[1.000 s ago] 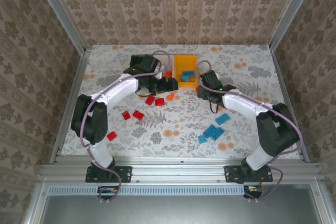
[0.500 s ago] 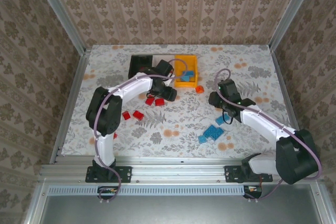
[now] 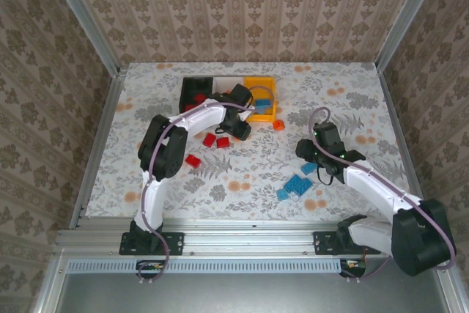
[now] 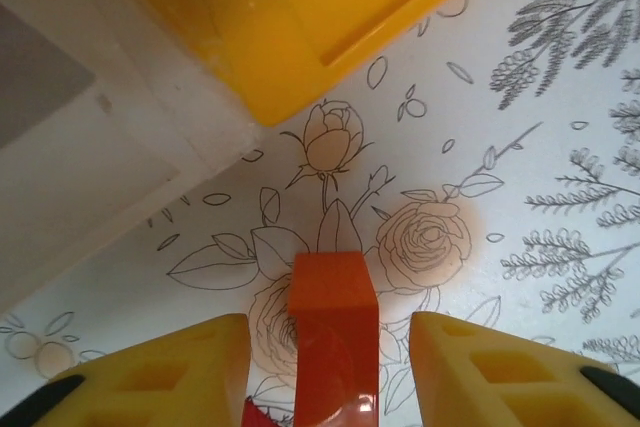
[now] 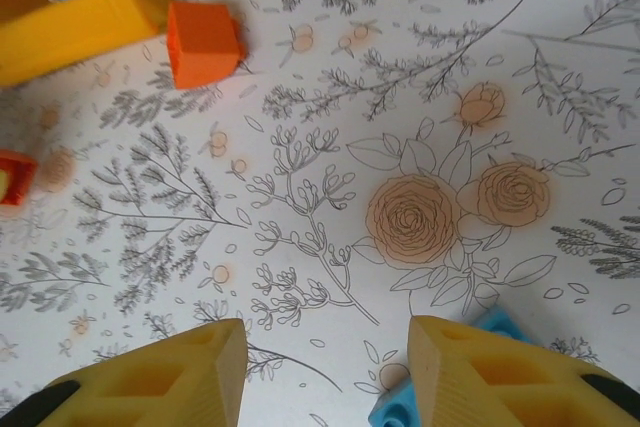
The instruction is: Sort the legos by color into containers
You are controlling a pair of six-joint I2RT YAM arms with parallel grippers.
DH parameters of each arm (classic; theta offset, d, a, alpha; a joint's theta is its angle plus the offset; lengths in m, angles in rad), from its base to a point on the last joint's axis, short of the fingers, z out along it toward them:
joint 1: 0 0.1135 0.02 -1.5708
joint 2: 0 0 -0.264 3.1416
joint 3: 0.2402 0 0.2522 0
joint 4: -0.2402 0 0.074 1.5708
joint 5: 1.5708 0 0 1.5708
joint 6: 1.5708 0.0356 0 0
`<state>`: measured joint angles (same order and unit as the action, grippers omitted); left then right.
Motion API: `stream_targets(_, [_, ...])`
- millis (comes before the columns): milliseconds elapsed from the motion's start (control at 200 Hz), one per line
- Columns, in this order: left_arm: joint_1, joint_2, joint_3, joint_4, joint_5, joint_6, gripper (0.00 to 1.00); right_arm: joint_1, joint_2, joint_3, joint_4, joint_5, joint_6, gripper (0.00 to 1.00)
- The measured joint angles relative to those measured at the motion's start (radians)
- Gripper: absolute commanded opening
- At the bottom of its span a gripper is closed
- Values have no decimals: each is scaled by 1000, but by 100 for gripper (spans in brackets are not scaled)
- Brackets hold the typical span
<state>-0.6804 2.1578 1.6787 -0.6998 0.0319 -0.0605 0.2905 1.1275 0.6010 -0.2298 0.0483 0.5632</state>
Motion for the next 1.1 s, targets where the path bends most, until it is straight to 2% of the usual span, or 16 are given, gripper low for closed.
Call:
stream_targets(220, [-3,14,0,5,17,2,27,-22,-105,0,-57,31,10,52])
stream_targets(310, [-6,14,0,12,21,1,18,-29,-120,-1,-71,35,10,49])
stream_targets(665, [-12,6,-9,21,47,2,15,-34,-127,-1,-94,45,10,45])
stream_targets(850, [-33,-55,-3,-4,49,2,11,-45,-143,-1,-111,50,10,45])
stream_targets(935, [-34,-84,55,-40,26,3,11,-51,-146,-1,-115,49,10,44])
stream_targets(1100, [14,-58,323,-112,-43,6,11,-58,-155,-1,-119,49,9,43])
